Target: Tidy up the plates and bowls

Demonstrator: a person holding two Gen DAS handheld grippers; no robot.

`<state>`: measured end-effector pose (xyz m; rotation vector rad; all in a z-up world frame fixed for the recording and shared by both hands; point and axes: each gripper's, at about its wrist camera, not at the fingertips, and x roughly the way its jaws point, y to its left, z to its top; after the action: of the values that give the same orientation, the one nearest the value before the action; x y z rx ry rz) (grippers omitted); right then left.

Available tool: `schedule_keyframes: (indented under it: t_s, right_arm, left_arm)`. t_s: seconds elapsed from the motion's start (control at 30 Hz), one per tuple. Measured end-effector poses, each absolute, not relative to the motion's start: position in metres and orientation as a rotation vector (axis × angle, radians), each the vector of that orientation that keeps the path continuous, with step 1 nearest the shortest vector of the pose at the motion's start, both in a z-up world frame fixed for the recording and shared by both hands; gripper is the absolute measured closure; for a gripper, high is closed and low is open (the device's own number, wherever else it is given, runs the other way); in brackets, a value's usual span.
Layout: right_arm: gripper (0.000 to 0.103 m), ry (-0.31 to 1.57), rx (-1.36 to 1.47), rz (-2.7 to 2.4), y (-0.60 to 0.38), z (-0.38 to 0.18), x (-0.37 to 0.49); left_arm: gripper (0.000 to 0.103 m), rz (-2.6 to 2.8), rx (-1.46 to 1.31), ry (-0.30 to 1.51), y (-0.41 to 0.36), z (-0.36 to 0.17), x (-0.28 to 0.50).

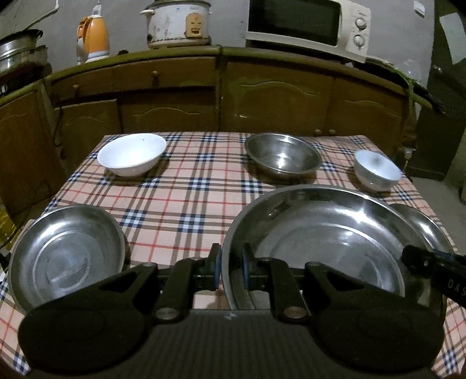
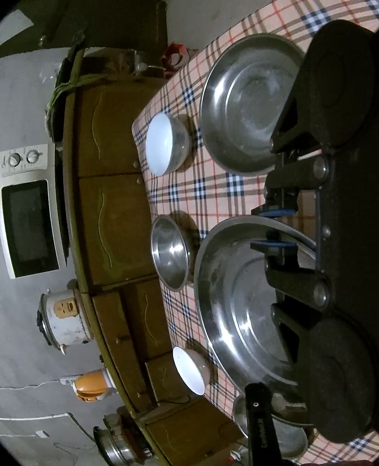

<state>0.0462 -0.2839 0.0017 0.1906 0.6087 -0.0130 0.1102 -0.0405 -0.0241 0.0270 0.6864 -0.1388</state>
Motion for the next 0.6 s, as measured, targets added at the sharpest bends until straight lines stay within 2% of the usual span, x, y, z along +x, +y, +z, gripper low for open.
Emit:
schedule_keyframes:
  t_s: [0.6]
  right_arm:
    - [0.081,0.656,0.169,-0.002,-0.282,-0.025,0.036]
  left_arm:
    - [0.087,-0.131,0.043,0.739,-0.040,-0.051,0.099]
